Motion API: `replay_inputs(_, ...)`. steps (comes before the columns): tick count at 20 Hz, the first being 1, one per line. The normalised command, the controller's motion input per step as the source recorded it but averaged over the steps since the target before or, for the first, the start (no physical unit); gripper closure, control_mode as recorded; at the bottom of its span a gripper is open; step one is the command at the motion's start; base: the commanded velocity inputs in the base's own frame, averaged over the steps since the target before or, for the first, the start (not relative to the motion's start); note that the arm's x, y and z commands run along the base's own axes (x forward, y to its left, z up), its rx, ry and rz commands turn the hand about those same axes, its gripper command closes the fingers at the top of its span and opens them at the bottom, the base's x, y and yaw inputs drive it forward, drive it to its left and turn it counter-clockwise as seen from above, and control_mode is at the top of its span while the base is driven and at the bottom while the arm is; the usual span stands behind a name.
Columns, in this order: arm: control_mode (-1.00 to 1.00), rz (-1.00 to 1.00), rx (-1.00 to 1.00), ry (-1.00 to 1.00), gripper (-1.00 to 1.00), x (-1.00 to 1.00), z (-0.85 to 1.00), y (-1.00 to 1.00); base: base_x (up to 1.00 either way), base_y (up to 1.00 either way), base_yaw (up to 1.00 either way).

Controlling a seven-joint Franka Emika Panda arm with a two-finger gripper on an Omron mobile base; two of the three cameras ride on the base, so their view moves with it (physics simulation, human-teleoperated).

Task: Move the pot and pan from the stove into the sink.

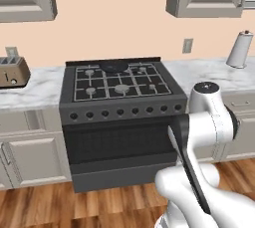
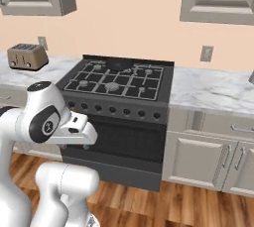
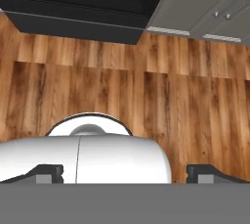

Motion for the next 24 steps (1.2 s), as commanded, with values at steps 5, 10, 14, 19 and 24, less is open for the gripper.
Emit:
replay_inputs(5,1.0,0.0,0.0,0.0,-1.0,0.0,0.0,0.0,-0.05,0.44,0.0)
replay_inputs(10,1.0,0.0,0.0,0.0,-1.0,0.0,0.0,0.0,-0.03,0.11,0.0)
replay_inputs(14,1.0,0.0,0.0,0.0,-1.0,0.0,0.0,0.0,0.21,0.15,-0.05)
replay_inputs(19,1.0,0.0,0.0,0.0,-1.0,0.0,0.0,0.0,0.67,0.46,-0.13)
replay_inputs(24,1.0,0.0,0.0,0.0,-1.0,0.0,0.0,0.0,0.71,0.47,-0.13)
